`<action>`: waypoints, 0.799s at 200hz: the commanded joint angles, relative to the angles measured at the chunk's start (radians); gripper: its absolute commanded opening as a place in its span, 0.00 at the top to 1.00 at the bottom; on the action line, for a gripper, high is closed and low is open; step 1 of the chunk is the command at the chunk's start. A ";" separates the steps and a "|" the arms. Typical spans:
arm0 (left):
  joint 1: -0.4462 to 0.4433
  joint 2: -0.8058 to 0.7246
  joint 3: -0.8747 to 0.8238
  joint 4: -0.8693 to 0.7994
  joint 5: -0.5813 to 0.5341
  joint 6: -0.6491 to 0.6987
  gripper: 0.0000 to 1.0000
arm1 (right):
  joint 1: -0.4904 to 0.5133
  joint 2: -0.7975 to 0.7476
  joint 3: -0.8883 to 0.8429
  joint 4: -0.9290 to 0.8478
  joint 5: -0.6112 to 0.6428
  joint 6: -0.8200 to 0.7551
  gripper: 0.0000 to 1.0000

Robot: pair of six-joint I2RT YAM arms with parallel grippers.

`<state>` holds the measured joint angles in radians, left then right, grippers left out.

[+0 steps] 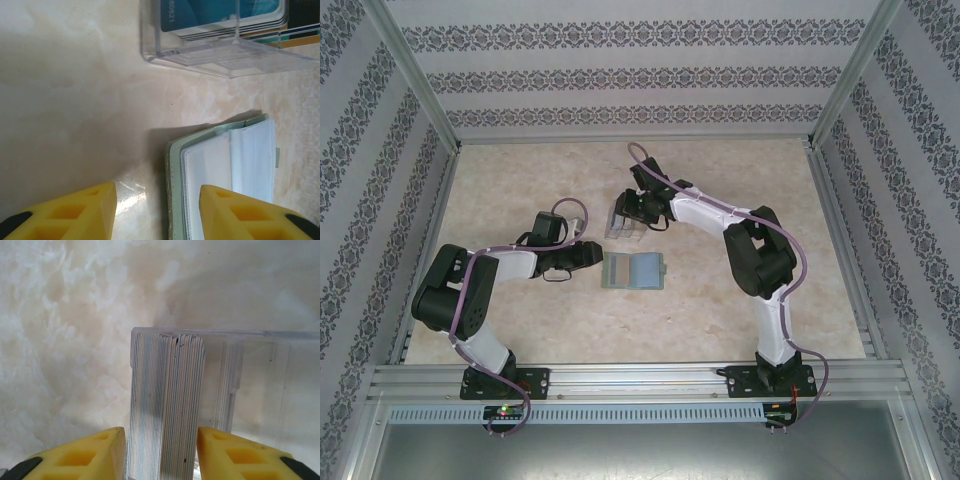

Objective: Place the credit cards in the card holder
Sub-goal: Pick up the credit card from the storage box.

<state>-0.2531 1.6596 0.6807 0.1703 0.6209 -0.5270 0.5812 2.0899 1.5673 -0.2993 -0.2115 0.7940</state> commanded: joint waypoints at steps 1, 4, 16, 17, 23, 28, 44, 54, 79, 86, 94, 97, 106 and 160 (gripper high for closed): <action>0.006 0.012 0.000 -0.004 -0.011 0.018 0.53 | -0.007 -0.048 -0.037 0.074 -0.058 -0.010 0.60; 0.007 0.015 0.001 -0.006 -0.010 0.018 0.53 | -0.008 -0.049 -0.041 0.079 -0.056 -0.011 0.61; 0.007 0.019 0.002 -0.002 0.001 0.015 0.53 | -0.010 -0.055 -0.052 0.087 -0.055 -0.013 0.63; 0.007 0.019 0.002 -0.002 0.002 0.014 0.53 | -0.010 -0.056 -0.052 0.088 -0.055 -0.013 0.63; 0.006 0.018 -0.002 0.005 0.006 0.012 0.53 | -0.013 -0.058 -0.052 0.088 -0.058 -0.014 0.64; 0.007 0.018 -0.003 0.010 0.006 0.010 0.53 | -0.014 -0.060 -0.052 0.086 -0.061 -0.015 0.64; 0.007 0.021 0.001 0.007 0.000 0.013 0.53 | -0.015 -0.080 -0.075 0.100 -0.055 -0.014 0.65; 0.007 0.024 0.004 0.003 0.007 0.013 0.53 | -0.016 -0.089 -0.090 0.118 -0.055 -0.014 0.65; 0.007 0.023 0.002 0.009 0.001 0.013 0.53 | -0.027 -0.095 -0.100 0.123 -0.079 -0.006 0.64; 0.007 0.026 0.004 0.007 0.000 0.014 0.53 | -0.030 -0.099 -0.109 0.134 -0.086 0.005 0.63; 0.008 0.031 0.005 0.007 0.007 0.014 0.53 | -0.034 -0.099 -0.114 0.148 -0.098 0.018 0.63; 0.006 0.031 0.006 0.008 0.010 0.013 0.53 | -0.036 -0.099 -0.113 0.151 -0.103 0.021 0.63; 0.006 0.032 0.004 0.014 0.014 0.011 0.53 | -0.040 -0.095 -0.106 0.149 -0.113 0.025 0.63; 0.008 0.022 0.003 0.010 0.012 0.014 0.53 | -0.047 -0.100 -0.095 0.099 -0.098 0.026 0.77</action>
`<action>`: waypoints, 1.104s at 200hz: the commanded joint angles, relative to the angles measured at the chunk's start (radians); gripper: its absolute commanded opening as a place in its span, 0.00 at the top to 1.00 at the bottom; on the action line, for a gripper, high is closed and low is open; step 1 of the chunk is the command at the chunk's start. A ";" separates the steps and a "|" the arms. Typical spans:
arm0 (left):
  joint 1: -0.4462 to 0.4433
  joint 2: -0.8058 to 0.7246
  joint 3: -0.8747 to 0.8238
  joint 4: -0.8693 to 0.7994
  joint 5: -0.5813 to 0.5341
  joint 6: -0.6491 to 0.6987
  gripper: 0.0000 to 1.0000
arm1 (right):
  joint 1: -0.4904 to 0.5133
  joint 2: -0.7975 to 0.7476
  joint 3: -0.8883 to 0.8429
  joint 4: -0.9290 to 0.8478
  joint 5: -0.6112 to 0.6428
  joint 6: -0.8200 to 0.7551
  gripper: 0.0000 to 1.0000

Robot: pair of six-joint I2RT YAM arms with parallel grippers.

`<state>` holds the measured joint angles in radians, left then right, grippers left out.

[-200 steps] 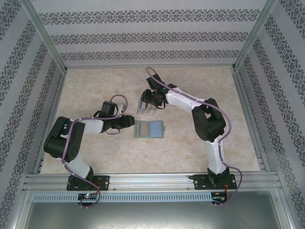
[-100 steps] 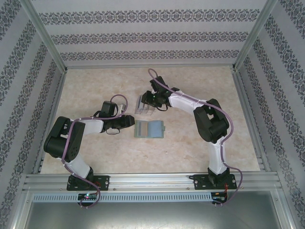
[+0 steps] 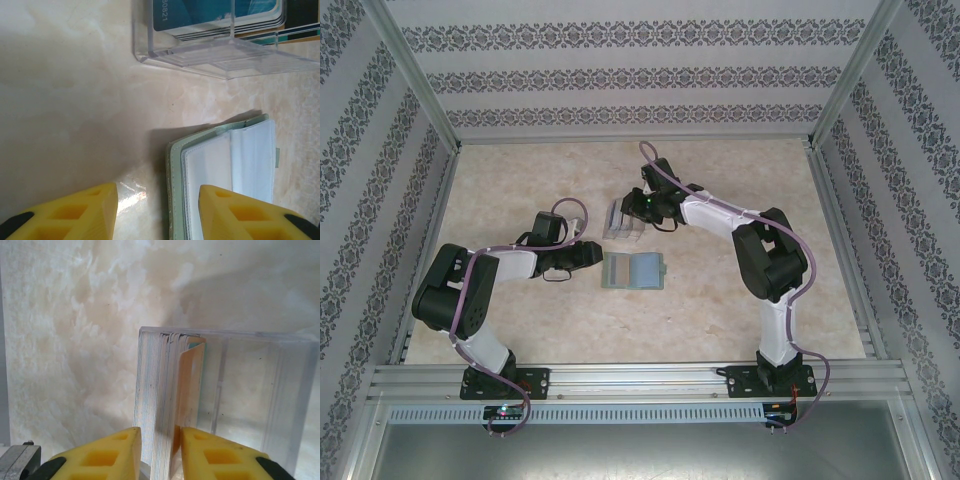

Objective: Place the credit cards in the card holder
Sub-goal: Pick up the credit card from the storage box, then flip over the card slot in the card holder.

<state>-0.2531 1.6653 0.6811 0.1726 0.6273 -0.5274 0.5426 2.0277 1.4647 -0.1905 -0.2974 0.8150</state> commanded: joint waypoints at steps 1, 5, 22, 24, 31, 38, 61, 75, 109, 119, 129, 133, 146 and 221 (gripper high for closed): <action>0.008 0.017 0.002 0.008 0.004 0.014 0.53 | -0.008 -0.039 0.007 -0.010 -0.011 0.005 0.77; 0.007 0.015 0.004 0.004 0.001 0.015 0.53 | -0.007 -0.043 0.003 -0.012 -0.008 0.005 0.78; 0.006 0.016 0.006 -0.003 0.006 0.019 0.53 | -0.009 -0.056 -0.012 -0.010 0.005 0.000 0.85; 0.006 0.017 0.006 -0.003 0.007 0.018 0.53 | -0.009 -0.057 -0.012 -0.013 0.006 -0.002 0.86; 0.008 0.016 0.004 0.002 0.008 0.017 0.53 | -0.010 -0.062 -0.012 -0.016 0.006 -0.006 0.87; 0.007 0.016 0.004 0.005 0.008 0.015 0.53 | -0.012 -0.066 -0.013 -0.020 0.006 -0.008 0.88; 0.006 0.027 0.009 0.002 0.012 0.015 0.53 | -0.016 -0.087 -0.036 -0.017 0.012 -0.013 0.92; 0.007 0.025 0.008 0.005 0.014 0.014 0.54 | -0.021 -0.087 -0.034 -0.023 0.003 -0.022 0.96; 0.006 0.020 0.009 -0.008 0.006 0.021 0.54 | -0.033 -0.127 -0.085 -0.012 0.003 -0.027 1.00; 0.007 0.015 0.006 -0.007 0.003 0.021 0.54 | -0.038 -0.146 -0.097 -0.023 -0.005 -0.036 1.00; 0.006 0.009 0.005 -0.011 -0.009 0.025 0.54 | -0.041 -0.175 -0.119 -0.036 -0.017 -0.049 1.00; 0.006 0.008 0.007 -0.015 -0.014 0.027 0.55 | -0.041 -0.191 -0.133 -0.036 -0.022 -0.053 1.00; 0.007 0.007 0.009 -0.027 -0.015 0.033 0.57 | -0.046 -0.250 -0.190 -0.029 -0.031 -0.069 1.00; 0.005 -0.002 0.004 -0.022 -0.028 0.039 0.59 | -0.079 -0.523 -0.497 -0.035 -0.206 -0.186 0.99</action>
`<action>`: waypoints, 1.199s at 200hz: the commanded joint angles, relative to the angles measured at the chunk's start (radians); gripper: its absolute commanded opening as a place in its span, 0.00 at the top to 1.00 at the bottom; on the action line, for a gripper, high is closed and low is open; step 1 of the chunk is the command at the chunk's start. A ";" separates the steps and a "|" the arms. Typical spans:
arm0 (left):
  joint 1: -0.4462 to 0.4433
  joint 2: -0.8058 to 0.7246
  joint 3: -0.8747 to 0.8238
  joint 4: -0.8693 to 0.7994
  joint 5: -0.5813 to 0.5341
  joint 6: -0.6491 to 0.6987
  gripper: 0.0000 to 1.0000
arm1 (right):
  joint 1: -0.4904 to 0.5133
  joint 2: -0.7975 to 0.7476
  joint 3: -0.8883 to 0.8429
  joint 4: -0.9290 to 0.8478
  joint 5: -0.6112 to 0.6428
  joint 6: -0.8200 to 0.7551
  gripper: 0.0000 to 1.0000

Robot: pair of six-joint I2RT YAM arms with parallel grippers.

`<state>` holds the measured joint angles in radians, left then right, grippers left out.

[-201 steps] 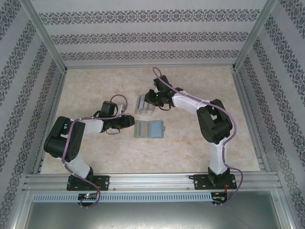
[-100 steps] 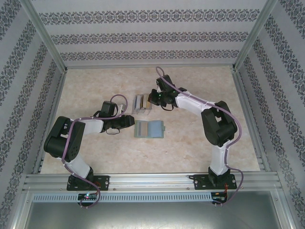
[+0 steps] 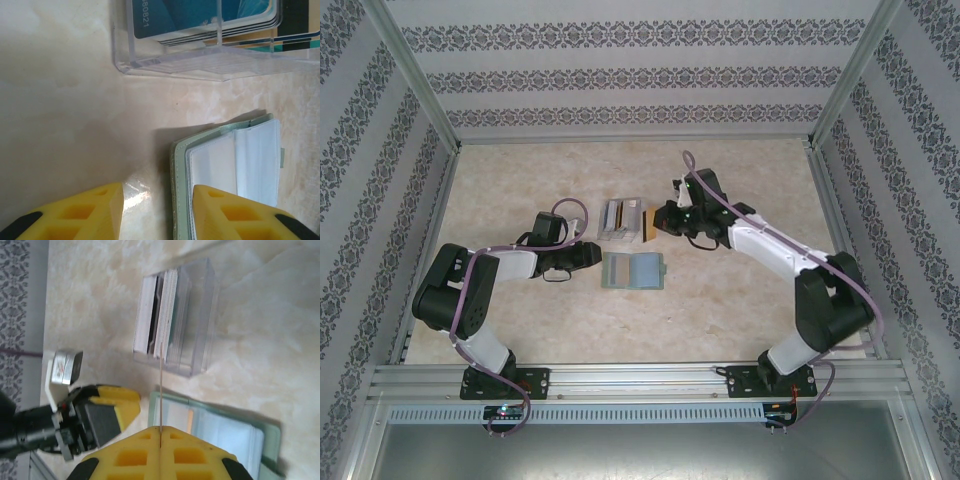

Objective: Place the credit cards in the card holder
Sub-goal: Flip over the card slot in the card holder.

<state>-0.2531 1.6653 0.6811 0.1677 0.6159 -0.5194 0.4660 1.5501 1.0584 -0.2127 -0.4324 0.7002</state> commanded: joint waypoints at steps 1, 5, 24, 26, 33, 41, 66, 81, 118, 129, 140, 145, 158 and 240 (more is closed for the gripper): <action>0.005 -0.002 0.003 -0.017 -0.019 0.031 0.59 | -0.003 -0.048 -0.097 -0.012 -0.072 -0.073 0.99; 0.005 -0.002 0.006 -0.021 -0.023 0.032 0.59 | -0.004 -0.054 -0.117 -0.009 -0.074 -0.079 0.99; 0.004 -0.004 0.008 -0.029 -0.022 0.038 0.59 | -0.026 -0.063 -0.193 0.018 -0.111 -0.103 0.99; 0.004 -0.005 0.007 -0.027 -0.021 0.037 0.59 | -0.029 -0.061 -0.198 0.018 -0.115 -0.105 0.99; 0.003 -0.008 0.005 -0.025 -0.026 0.037 0.59 | -0.038 -0.059 -0.214 0.019 -0.132 -0.115 0.99; 0.004 -0.009 0.003 -0.026 -0.038 0.039 0.59 | -0.046 -0.058 -0.231 0.022 -0.141 -0.125 0.99; 0.004 -0.013 0.008 -0.041 -0.036 0.047 0.59 | -0.061 -0.042 -0.267 0.045 -0.153 -0.159 0.99; 0.003 -0.023 0.003 -0.038 -0.045 0.047 0.59 | -0.074 -0.025 -0.272 0.046 -0.155 -0.175 0.99; 0.003 -0.029 0.001 -0.046 -0.048 0.052 0.59 | -0.092 0.015 -0.291 0.097 -0.163 -0.172 0.99; 0.002 -0.026 0.002 -0.047 -0.054 0.052 0.59 | -0.092 0.021 -0.301 0.108 -0.169 -0.168 0.99; 0.003 -0.021 0.006 -0.051 -0.048 0.052 0.59 | -0.091 0.022 -0.316 0.130 -0.170 -0.161 0.99; 0.003 -0.021 0.006 -0.051 -0.045 0.053 0.59 | -0.092 0.025 -0.321 0.140 -0.171 -0.161 0.99; 0.002 -0.025 0.003 -0.044 -0.043 0.050 0.59 | -0.091 0.030 -0.324 0.145 -0.178 -0.159 0.99; 0.002 -0.023 0.004 -0.043 -0.039 0.050 0.59 | -0.092 0.017 -0.379 0.209 -0.155 -0.106 0.98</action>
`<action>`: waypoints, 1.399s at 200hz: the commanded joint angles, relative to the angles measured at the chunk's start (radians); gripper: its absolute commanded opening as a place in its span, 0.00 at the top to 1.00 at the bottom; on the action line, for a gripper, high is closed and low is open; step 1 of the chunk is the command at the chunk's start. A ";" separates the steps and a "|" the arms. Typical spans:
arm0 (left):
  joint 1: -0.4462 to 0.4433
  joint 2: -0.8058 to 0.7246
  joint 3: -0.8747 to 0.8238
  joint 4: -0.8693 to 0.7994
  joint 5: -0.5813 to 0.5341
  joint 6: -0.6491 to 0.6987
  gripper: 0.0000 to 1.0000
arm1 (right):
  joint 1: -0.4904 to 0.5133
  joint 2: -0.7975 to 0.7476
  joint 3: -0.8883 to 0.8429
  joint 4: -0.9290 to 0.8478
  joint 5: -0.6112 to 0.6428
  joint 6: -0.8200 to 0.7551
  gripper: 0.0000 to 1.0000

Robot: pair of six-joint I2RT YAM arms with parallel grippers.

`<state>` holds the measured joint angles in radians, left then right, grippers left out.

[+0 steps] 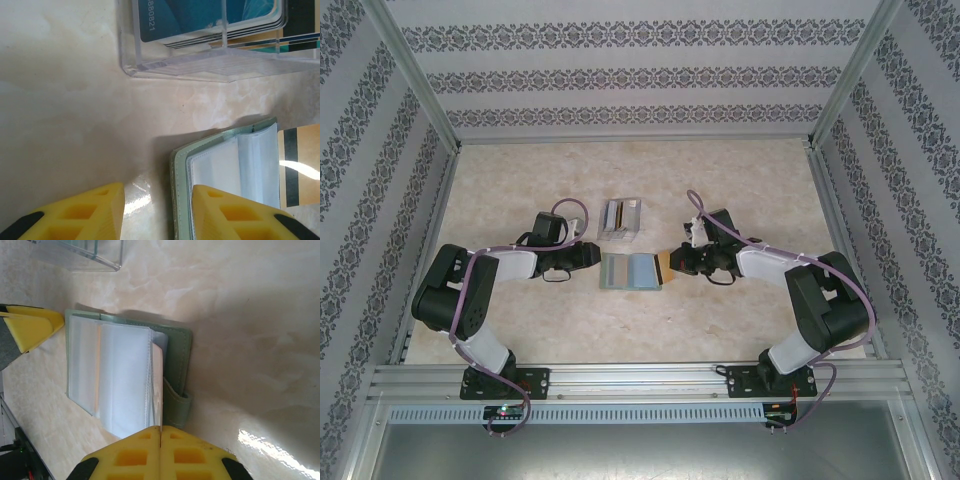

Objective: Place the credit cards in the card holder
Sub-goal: Flip over the card slot in the card holder.

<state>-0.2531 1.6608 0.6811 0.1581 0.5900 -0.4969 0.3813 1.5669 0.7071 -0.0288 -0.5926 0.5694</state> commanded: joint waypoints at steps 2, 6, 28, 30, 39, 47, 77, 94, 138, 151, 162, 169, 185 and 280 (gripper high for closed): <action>0.002 -0.018 0.003 -0.033 -0.013 0.027 0.59 | -0.008 0.002 -0.028 0.028 0.004 0.027 0.98; 0.003 -0.018 0.003 -0.032 -0.015 0.027 0.59 | -0.008 0.004 -0.030 0.035 -0.002 0.033 0.98; 0.003 -0.004 0.007 -0.028 -0.005 0.021 0.59 | -0.005 0.027 -0.047 0.100 -0.027 0.076 0.98; 0.001 -0.003 0.006 -0.027 -0.004 0.021 0.59 | -0.005 0.031 -0.047 0.104 -0.029 0.079 0.98; -0.001 -0.001 0.004 -0.018 0.003 0.015 0.59 | -0.005 0.043 -0.046 0.123 -0.043 0.088 0.98; -0.003 0.002 0.002 -0.013 0.004 0.011 0.59 | -0.004 0.050 -0.042 0.128 -0.053 0.093 0.98; -0.007 0.006 0.009 -0.017 0.008 0.014 0.62 | -0.001 0.046 -0.047 0.169 -0.064 0.118 0.98; -0.011 0.001 0.008 -0.019 -0.001 0.018 0.61 | -0.001 0.049 -0.038 0.171 -0.076 0.121 0.98; -0.012 0.001 0.011 -0.028 -0.005 0.021 0.62 | 0.002 0.046 -0.041 0.196 -0.084 0.136 0.97; -0.012 0.008 0.015 -0.035 -0.006 0.022 0.62 | 0.006 0.035 -0.046 0.199 -0.079 0.139 0.97; -0.011 0.010 0.016 -0.035 0.001 0.021 0.62 | 0.007 0.030 -0.045 0.199 -0.080 0.138 0.97; -0.011 0.008 0.015 -0.033 -0.001 0.021 0.62 | 0.007 0.028 -0.040 0.194 -0.086 0.137 0.97; -0.012 0.013 0.018 -0.033 -0.007 0.021 0.62 | 0.008 0.016 -0.039 0.184 -0.092 0.137 0.97; -0.012 0.010 0.021 -0.045 -0.006 0.026 0.62 | 0.067 0.014 -0.003 0.191 -0.114 0.174 0.96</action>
<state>-0.2554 1.6619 0.6811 0.1551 0.5896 -0.4969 0.4290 1.5997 0.6788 0.1471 -0.6865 0.7265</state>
